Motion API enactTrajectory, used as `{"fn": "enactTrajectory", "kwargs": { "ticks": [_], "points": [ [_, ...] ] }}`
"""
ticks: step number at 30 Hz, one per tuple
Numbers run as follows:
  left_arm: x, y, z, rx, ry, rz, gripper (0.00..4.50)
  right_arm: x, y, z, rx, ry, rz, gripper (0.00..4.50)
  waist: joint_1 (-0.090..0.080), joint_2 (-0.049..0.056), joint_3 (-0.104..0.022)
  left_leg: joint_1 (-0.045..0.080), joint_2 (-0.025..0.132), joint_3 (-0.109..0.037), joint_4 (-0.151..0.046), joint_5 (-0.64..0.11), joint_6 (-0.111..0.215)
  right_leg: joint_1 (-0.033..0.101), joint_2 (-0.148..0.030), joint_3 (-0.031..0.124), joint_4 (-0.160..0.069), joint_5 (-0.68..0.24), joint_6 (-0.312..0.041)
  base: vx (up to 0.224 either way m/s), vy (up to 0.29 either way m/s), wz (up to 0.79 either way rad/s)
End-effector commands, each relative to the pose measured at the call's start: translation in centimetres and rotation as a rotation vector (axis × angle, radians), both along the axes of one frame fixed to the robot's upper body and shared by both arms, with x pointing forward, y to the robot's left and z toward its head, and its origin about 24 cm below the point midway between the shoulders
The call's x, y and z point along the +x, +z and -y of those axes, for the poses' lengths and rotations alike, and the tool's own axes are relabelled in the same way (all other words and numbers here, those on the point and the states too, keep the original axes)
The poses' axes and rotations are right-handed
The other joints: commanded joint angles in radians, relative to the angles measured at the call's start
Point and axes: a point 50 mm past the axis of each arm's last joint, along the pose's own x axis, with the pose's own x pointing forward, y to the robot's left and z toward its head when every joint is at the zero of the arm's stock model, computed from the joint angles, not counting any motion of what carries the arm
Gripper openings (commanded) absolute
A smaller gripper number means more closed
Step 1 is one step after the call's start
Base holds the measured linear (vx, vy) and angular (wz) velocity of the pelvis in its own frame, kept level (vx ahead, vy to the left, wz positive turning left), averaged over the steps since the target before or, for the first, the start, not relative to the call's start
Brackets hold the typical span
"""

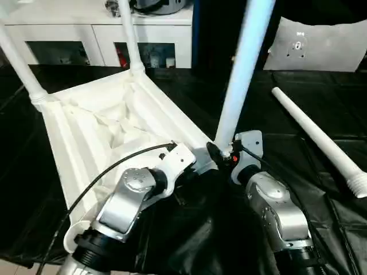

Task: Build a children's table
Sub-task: Rotate leg to tighten

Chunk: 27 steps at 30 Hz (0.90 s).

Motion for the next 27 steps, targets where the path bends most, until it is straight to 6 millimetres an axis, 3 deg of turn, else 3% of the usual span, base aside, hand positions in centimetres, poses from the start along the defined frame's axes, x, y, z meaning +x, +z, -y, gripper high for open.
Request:
{"fn": "enactTrajectory", "kwargs": {
  "ticks": [1,5,8,14,15,18,22,27],
  "points": [
    [0.5,2.1,0.3,-0.036,-0.047,0.080,0.00,-1.0,-1.5,-1.1,0.040,0.085,-0.089,3.75,0.006,0.004,-0.054,-0.004,0.020,-0.005,-0.058,-0.103,0.017,0.050,-0.041,0.025,-0.060,0.022,-0.225,0.000,0.000,0.00],
    [1.0,1.9,-1.0,-0.024,-0.057,0.067,0.00,-1.5,-1.2,-0.4,0.041,0.121,-0.063,4.16,0.010,0.004,-0.060,-0.007,0.017,-0.005,-0.049,-0.034,0.038,0.053,-0.037,0.023,-0.047,0.148,-0.241,0.000,0.000,0.00],
    [1.5,1.7,-2.0,-0.001,-0.091,0.070,0.00,-2.1,-0.8,0.5,0.036,0.167,-0.033,4.27,0.015,0.007,-0.060,-0.005,0.018,-0.004,-0.048,-0.048,0.050,0.052,-0.039,0.022,-0.049,0.117,-0.241,0.000,0.000,0.00],
    [1.9,1.2,-4.0,0.049,-0.246,0.048,0.00,-3.4,0.0,3.0,-0.017,0.309,0.027,4.45,0.018,0.007,-0.053,-0.004,0.022,-0.005,-0.052,-0.140,0.036,0.048,-0.041,0.023,-0.055,0.005,-0.235,0.000,0.000,0.00],
    [2.0,1.0,-4.2,0.058,-0.269,0.041,0.00,-3.5,0.1,3.3,-0.030,0.334,0.032,4.45,0.018,0.014,-0.052,-0.003,0.025,-0.005,-0.054,-0.156,0.031,0.044,-0.044,0.023,-0.055,-0.014,-0.240,0.000,0.000,0.00],
    [2.1,0.9,-5.3,0.080,-0.413,0.008,0.00,-4.0,0.8,4.9,-0.094,0.500,0.034,4.45,0.028,0.011,-0.052,0.000,0.023,-0.004,-0.052,-0.178,0.037,0.046,-0.043,0.024,-0.058,-0.055,-0.236,0.000,0.000,0.00],
    [2.2,0.9,-6.2,0.089,-0.508,-0.035,0.00,-3.5,1.4,6.0,-0.151,0.583,0.035,4.45,0.039,0.011,-0.056,0.000,0.024,-0.002,-0.046,-0.123,0.050,0.045,-0.045,0.024,-0.047,0.032,-0.266,0.000,0.000,0.00],
    [2.2,0.7,-6.5,0.144,-0.645,-0.069,0.00,-2.3,1.9,6.0,-0.262,0.728,0.060,4.45,0.054,0.010,-0.055,0.003,0.028,0.002,-0.040,-0.113,0.066,0.041,-0.048,0.022,-0.041,0.064,-0.293,0.000,0.000,0.00]
  ]
}}
